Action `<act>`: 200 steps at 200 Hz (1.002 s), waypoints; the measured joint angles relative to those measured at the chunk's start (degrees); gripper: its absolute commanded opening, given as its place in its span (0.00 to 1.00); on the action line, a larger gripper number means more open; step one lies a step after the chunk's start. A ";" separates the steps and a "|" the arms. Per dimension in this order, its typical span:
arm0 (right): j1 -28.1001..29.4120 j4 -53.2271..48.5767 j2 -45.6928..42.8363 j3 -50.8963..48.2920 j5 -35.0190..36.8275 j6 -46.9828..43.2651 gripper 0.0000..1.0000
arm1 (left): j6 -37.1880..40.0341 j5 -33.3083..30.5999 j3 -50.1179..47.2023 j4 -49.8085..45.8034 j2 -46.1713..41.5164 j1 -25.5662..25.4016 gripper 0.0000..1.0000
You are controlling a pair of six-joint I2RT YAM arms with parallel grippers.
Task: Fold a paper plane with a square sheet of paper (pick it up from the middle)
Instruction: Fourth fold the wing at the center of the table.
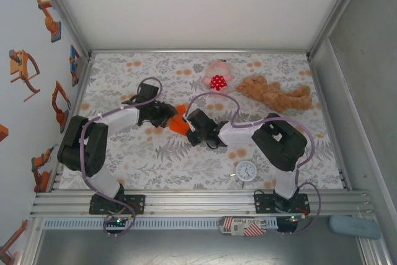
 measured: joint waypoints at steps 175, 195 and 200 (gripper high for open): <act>-8.11 10.71 1.44 -4.59 -26.16 14.67 0.10 | -1.27 -0.35 -19.30 22.53 -12.17 -2.19 0.53; -8.98 12.28 1.77 -5.09 -28.44 16.33 0.10 | -1.27 0.72 -19.56 25.31 -10.56 -2.19 0.51; -9.18 12.59 1.88 -5.22 -28.92 16.79 0.10 | -1.29 1.05 -19.56 25.99 -9.99 -2.21 0.49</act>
